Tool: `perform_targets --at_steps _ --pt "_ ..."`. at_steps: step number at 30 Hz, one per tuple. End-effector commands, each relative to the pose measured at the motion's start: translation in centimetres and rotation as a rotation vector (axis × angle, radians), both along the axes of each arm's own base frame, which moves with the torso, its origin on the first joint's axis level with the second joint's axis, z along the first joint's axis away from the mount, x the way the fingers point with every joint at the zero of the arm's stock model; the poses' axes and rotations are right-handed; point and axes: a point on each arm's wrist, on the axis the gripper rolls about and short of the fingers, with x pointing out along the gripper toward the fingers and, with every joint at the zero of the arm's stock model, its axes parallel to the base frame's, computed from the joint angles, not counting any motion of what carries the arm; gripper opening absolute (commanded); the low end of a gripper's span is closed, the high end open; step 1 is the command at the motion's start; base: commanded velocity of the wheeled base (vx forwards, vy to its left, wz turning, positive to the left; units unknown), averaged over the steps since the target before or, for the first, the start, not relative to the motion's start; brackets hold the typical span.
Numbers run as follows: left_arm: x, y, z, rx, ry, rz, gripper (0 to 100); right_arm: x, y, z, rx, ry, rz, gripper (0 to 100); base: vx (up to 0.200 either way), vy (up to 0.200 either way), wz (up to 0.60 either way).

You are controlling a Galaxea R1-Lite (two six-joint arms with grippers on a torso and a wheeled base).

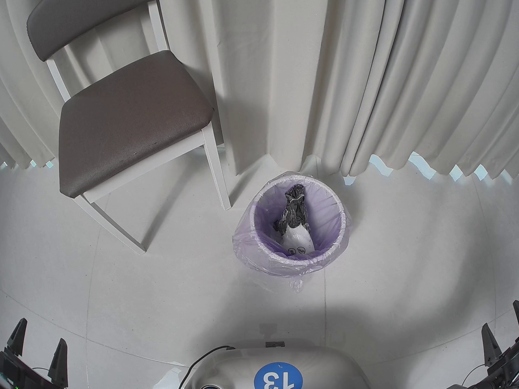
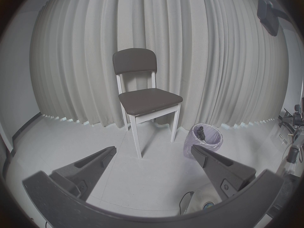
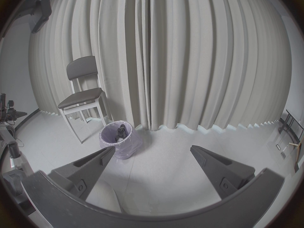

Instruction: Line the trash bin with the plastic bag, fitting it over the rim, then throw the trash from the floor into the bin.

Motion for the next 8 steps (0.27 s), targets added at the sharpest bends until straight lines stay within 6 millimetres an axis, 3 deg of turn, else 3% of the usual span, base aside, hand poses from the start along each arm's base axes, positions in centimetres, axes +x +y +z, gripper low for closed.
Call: perform_targets --at_steps 1,8 --pt "0.02 0.00 -0.52 0.000 0.003 0.000 100 0.02 0.00 -0.51 0.001 0.002 0.002 100 0.000 0.000 0.00" --pt "0.02 0.00 -0.52 0.000 0.003 0.000 100 0.02 0.00 -0.51 0.004 0.003 0.002 100 0.000 0.000 0.00"
